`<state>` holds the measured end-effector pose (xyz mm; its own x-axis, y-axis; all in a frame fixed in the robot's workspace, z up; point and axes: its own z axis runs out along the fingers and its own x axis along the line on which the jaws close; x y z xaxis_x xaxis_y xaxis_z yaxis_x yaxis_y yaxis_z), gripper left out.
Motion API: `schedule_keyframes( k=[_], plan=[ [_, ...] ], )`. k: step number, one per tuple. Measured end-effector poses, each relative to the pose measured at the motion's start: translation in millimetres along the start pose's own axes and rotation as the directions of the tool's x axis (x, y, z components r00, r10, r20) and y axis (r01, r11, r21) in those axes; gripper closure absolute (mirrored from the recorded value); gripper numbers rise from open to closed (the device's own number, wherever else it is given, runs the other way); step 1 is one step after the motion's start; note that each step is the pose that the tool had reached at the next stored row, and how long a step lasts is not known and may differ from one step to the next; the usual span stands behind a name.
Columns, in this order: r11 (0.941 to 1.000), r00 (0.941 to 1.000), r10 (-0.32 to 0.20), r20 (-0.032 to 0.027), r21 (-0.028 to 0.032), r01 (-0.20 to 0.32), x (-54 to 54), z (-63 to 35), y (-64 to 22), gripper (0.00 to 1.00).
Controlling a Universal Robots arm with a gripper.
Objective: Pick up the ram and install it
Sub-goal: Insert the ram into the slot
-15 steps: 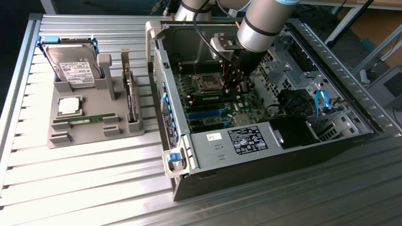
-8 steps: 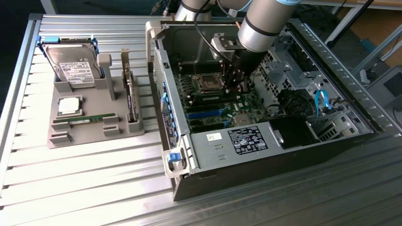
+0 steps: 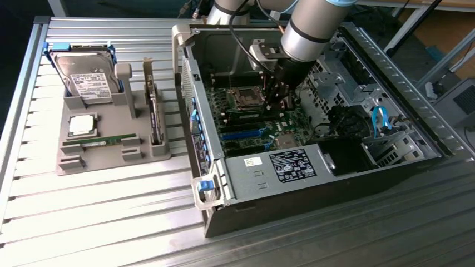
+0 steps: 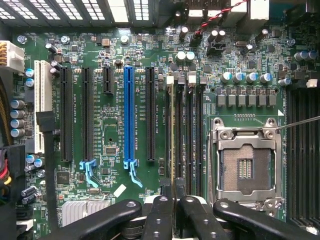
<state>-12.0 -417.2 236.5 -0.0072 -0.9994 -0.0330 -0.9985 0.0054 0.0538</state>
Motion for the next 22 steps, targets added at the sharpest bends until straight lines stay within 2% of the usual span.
schedule_keyframes(
  k=[12, 22],
  plan=[
    [1.0, 1.0, 0.002, 0.0006, 0.0005, -0.002, 0.0, 0.3, 0.1, 0.88],
    [1.0, 1.0, 0.001, 0.0007, 0.0049, -0.001, 0.1, 1.6, 1.2, 0.88]
  ],
)
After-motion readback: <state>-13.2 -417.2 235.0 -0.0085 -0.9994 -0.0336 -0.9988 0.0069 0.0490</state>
